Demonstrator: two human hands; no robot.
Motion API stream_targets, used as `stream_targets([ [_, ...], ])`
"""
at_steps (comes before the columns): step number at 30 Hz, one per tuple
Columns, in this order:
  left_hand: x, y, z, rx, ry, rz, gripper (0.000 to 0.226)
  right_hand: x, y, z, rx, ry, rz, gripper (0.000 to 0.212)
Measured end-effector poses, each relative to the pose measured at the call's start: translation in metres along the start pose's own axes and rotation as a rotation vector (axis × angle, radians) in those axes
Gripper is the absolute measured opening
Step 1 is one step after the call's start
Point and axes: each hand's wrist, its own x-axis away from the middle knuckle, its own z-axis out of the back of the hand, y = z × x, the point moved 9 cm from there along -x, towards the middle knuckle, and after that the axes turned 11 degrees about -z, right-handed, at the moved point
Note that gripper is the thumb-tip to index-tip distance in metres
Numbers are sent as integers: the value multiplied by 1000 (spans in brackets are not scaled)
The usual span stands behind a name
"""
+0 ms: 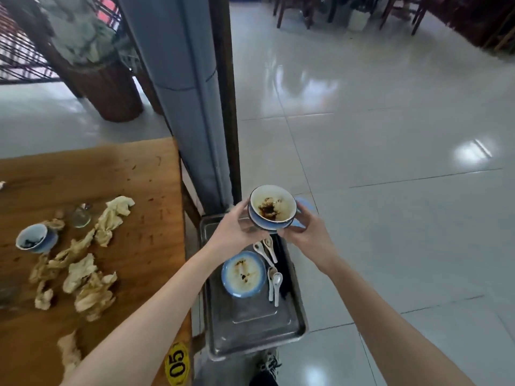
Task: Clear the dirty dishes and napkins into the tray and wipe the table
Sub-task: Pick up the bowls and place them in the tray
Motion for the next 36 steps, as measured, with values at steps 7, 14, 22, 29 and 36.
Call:
stream_targets([
  [7, -18, -54, -7, 54, 64, 150, 76, -59, 30, -9, 93, -161, -56, 60],
  [14, -40, -138, -17, 97, 71, 336, 77, -129, 98, -24, 169, -168, -118, 65],
  [22, -55, -245, -30, 111, 83, 529, 83, -195, 177, -38, 250, -129, -129, 64],
  [29, -73, -310, -41, 112, 51, 599, 78, -243, 241, -49, 267, -104, -169, 66],
  [36, -92, -350, -49, -18, -15, 610, 56, -272, 291, -53, 333, -119, -210, 67],
])
